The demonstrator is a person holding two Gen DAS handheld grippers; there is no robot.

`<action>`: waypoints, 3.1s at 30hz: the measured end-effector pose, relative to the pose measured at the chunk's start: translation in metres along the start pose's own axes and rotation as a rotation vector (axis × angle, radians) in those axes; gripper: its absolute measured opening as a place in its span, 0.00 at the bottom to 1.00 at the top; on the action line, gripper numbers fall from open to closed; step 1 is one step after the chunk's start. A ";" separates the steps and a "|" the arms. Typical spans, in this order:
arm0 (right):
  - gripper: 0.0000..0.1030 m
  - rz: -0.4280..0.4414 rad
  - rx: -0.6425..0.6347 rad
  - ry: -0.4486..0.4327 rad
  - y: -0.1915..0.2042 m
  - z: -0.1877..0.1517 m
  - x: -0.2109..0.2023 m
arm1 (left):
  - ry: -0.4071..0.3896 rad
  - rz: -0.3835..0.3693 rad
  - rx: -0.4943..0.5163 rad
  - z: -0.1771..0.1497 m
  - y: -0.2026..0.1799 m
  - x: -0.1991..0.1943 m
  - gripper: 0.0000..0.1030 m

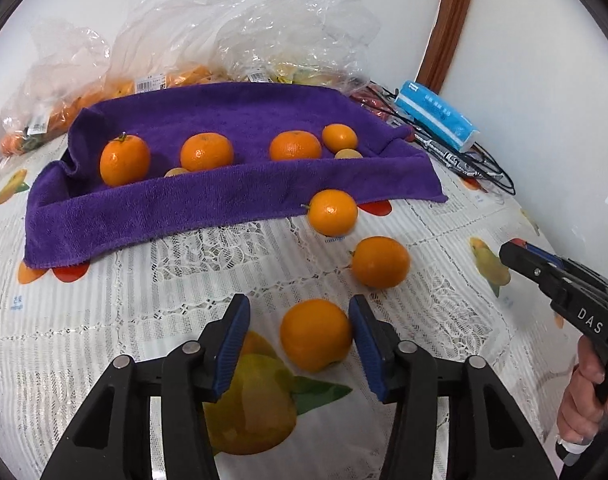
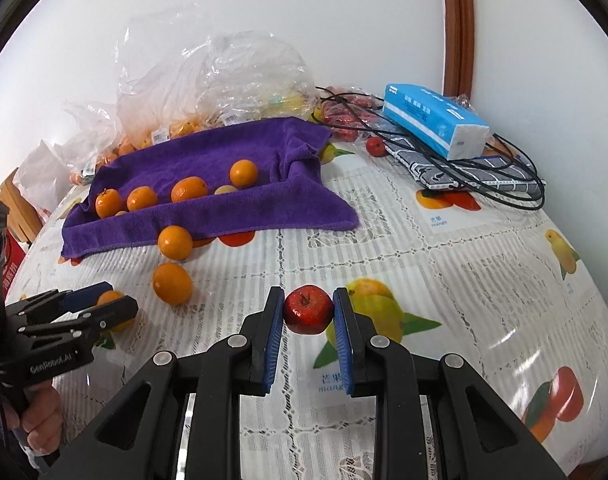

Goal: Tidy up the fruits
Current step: 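Grasp an orange on the table with the left tool while the right tool holds the apple, then lift the apple and the orange up toward the purple towel, then lower the orange with the left tool while the right tool lowers the apple over the towel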

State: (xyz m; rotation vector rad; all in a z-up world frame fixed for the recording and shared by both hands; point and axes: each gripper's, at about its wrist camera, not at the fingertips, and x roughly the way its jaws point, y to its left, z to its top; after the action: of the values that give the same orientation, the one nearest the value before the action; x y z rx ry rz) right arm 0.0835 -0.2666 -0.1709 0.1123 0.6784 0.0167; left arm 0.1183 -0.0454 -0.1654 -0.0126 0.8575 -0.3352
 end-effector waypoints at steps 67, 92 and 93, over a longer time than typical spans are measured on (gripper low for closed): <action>0.24 0.060 -0.038 -0.101 0.023 0.039 -0.011 | -0.202 -0.011 -0.162 0.035 0.044 -0.053 0.32; 0.24 0.111 -0.060 -0.183 0.054 0.097 0.013 | -0.250 0.034 -0.214 0.096 0.081 -0.041 0.32; 0.24 0.113 -0.065 -0.184 0.056 0.100 0.016 | -0.250 0.034 -0.215 0.098 0.082 -0.040 0.31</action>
State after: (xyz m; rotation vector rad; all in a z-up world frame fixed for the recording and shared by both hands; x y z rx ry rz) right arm 0.1601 -0.2198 -0.0974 0.0881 0.4868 0.1356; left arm 0.1907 0.0317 -0.0832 -0.2348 0.6416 -0.2032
